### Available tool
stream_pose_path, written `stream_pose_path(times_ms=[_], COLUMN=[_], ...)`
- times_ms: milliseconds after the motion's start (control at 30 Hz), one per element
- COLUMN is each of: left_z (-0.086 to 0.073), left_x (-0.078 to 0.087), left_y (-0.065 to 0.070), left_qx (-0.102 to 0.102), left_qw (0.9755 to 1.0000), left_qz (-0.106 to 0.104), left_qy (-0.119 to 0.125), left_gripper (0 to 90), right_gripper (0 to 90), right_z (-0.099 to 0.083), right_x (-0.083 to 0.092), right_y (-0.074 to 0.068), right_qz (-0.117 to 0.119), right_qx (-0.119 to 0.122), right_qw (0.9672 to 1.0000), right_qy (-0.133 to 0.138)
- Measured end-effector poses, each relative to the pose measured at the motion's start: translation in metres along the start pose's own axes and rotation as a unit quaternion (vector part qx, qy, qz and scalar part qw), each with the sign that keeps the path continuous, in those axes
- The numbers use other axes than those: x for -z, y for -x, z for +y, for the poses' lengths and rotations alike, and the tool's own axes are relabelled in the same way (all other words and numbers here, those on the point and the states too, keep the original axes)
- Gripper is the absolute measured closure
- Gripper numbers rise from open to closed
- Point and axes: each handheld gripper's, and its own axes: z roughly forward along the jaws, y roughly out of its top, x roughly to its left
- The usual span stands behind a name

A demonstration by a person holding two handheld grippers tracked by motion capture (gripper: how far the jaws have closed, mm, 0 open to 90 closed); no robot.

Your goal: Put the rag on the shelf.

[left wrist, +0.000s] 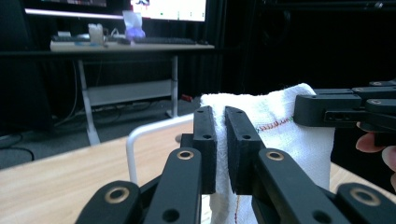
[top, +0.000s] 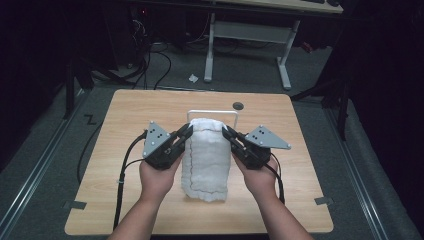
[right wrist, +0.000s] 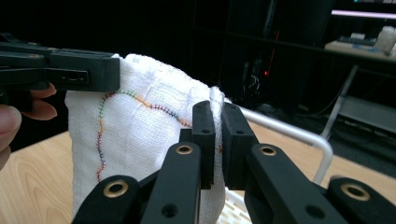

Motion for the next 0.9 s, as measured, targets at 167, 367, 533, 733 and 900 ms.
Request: stream_pose_path(times_ms=[167,367,533,733,900], left_z=[0.016,0.028,0.032,0.041,0.045], left_x=[0.003,0.004,0.0,-0.013,-0.032], left_y=[0.001,0.003,0.002,-0.003,-0.011], left_qx=[-0.007,-0.015,-0.023,-0.037,-0.045], left_qw=[0.9998,0.9995,0.9995,0.9991,0.9989], left_qz=[-0.001,0.002,0.001,0.006,0.011], left_qy=[0.017,0.027,0.024,0.018,0.009], left_gripper=[83.5,83.6,83.7,83.8,83.8], right_gripper=[85.9,85.9,85.9,85.9,85.9], right_z=[0.02,0.033,0.036,0.044,0.051], right_x=[0.008,0.011,0.011,0.008,0.0], right_y=[0.0,0.003,0.006,0.014,0.025], right_qz=[-0.002,-0.006,-0.004,-0.012,-0.022], right_qx=[0.006,0.008,0.007,0.005,0.0], right_qw=[0.9997,0.9994,0.9993,0.9993,0.9991], right_qy=[0.022,0.034,0.036,0.035,0.035])
